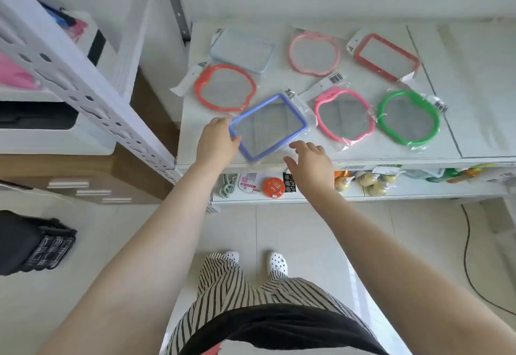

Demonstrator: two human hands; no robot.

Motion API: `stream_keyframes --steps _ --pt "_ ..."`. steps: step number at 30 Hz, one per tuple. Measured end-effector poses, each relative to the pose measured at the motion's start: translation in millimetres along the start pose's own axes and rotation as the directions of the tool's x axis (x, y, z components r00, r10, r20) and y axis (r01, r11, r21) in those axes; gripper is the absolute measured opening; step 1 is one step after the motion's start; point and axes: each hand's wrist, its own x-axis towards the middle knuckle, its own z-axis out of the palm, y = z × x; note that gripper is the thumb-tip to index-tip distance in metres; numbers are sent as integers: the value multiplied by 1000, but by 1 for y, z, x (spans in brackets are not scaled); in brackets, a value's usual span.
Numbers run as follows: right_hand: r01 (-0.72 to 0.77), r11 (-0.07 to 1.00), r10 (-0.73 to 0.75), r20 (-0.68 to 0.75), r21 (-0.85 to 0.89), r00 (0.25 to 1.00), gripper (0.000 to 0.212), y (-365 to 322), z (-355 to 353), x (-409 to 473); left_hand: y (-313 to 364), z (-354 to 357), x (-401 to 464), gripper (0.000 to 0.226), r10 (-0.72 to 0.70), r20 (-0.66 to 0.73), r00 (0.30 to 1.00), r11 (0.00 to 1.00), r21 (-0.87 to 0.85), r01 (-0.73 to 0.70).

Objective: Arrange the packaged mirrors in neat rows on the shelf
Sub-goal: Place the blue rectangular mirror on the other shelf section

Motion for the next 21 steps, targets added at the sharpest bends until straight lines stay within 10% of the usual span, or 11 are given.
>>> stream_keyframes --steps 13,21 --pt "-517 753 558 21 406 830 33 -53 31 19 -25 4 28 25 -55 198 979 972 -213 98" --pt "-476 527 653 23 704 757 35 -50 15 -4 -12 0 23 18 -93 409 908 795 -519 315"
